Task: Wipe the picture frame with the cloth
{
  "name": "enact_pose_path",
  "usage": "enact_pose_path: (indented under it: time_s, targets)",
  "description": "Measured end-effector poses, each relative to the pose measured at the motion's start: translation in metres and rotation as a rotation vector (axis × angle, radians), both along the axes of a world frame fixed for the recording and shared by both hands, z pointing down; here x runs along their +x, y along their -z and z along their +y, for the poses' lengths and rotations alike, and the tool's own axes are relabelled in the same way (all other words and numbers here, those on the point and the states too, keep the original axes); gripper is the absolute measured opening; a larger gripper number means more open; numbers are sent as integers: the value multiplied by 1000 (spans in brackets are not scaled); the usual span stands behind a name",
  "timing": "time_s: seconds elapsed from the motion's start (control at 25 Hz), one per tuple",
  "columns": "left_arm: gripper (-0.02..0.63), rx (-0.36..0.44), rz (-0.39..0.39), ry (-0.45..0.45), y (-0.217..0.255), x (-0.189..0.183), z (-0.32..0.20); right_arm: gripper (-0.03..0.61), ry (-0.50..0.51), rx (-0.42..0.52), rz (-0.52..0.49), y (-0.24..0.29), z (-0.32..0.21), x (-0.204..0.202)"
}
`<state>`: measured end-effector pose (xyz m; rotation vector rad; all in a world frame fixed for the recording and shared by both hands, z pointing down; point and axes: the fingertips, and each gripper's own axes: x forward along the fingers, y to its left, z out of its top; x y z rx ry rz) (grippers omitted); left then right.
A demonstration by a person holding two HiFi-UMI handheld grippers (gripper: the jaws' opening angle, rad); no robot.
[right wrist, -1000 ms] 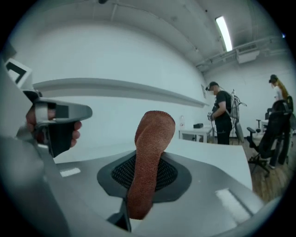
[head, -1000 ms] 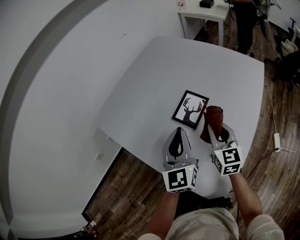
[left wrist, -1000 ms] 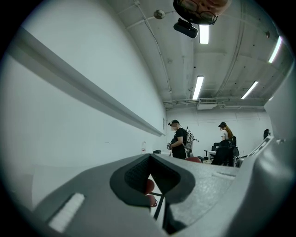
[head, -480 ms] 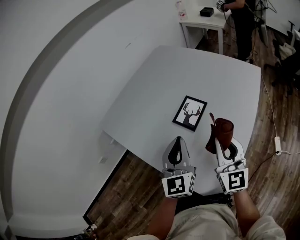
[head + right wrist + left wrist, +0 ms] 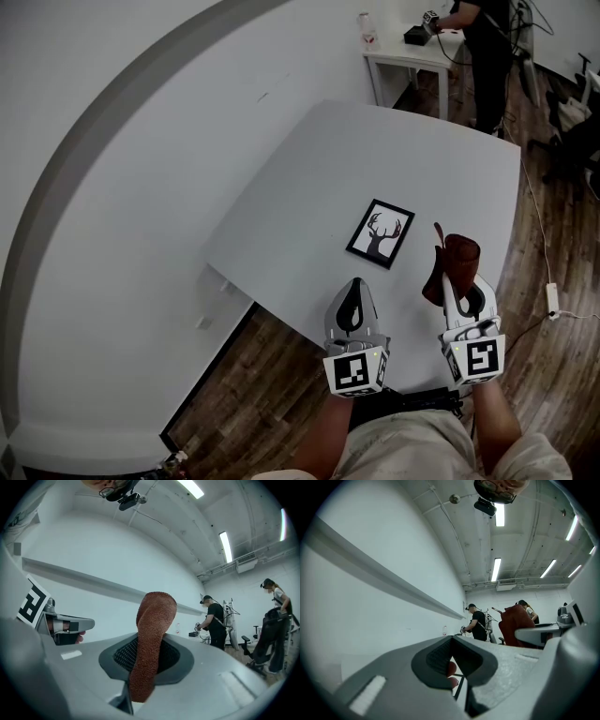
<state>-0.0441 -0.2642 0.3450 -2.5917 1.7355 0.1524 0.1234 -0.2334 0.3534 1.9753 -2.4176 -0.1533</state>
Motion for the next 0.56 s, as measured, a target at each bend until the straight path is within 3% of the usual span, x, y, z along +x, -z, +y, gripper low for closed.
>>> enact_pose_path:
  time_s: [0.56]
  targets:
    - [0, -22, -2, -24, -9, 9, -3, 91, -55, -35, -27, -17, -7, 21]
